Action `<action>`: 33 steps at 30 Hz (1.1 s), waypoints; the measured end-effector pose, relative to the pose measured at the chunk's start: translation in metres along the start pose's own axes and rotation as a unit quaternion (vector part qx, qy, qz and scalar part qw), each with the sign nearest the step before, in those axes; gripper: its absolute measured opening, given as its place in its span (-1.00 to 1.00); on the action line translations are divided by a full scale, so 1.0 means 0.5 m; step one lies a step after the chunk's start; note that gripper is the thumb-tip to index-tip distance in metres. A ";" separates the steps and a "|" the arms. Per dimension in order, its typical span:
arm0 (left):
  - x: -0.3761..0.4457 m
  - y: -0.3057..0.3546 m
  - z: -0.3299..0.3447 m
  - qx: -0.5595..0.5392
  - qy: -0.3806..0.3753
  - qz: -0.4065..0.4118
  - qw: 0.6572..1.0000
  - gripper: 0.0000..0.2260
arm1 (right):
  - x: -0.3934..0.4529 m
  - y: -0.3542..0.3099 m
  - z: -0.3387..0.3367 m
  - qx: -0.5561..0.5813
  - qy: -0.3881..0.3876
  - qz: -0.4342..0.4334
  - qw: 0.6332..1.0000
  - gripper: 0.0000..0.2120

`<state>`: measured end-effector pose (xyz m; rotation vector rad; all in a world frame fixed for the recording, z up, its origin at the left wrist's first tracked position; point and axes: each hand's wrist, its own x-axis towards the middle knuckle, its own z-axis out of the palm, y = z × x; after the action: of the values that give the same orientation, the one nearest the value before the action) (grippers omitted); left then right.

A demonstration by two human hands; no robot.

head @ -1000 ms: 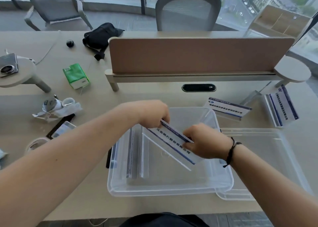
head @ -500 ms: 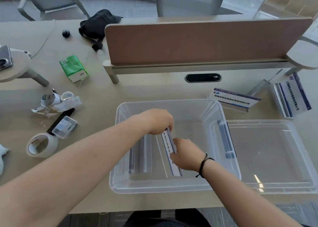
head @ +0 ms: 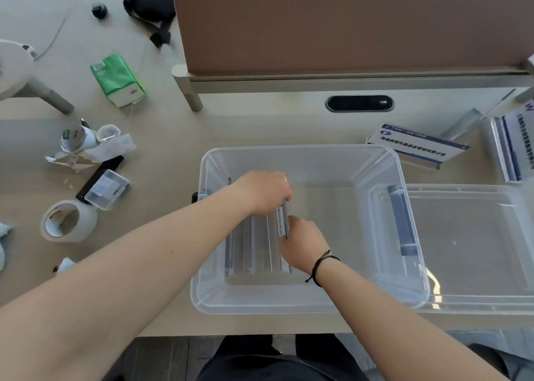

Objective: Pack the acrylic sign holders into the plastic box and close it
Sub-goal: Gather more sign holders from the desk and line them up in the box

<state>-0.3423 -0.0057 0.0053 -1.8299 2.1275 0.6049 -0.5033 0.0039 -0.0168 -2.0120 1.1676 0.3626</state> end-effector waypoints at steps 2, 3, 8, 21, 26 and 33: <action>-0.002 -0.009 0.009 -0.002 0.005 0.003 1.000 -0.75 | 0.004 -0.010 0.006 -0.001 0.003 -0.003 1.000 -0.78; -0.004 -0.013 0.012 0.000 0.004 0.003 1.000 -0.75 | 0.006 -0.014 0.008 -0.003 0.004 -0.005 1.000 -0.77; -0.021 -0.025 0.013 -0.029 -0.003 -0.035 0.999 -0.72 | 0.011 -0.025 0.017 0.004 -0.002 -0.009 1.000 -0.80; -0.055 -0.014 -0.002 -0.082 -0.038 -0.088 0.992 -0.67 | 0.001 -0.032 0.034 0.019 -0.006 0.002 1.000 -0.62; -0.063 -0.011 -0.006 -0.075 -0.044 -0.083 0.993 -0.66 | -0.002 -0.031 0.040 0.020 -0.005 0.008 1.000 -0.70; -0.055 -0.017 0.010 -0.085 -0.033 -0.083 0.992 -0.66 | -0.003 -0.033 0.039 0.023 -0.008 0.013 1.000 -0.66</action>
<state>-0.3298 0.0199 0.0126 -2.0206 1.9097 0.8148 -0.4879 0.0242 -0.0209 -1.9515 1.1831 0.3606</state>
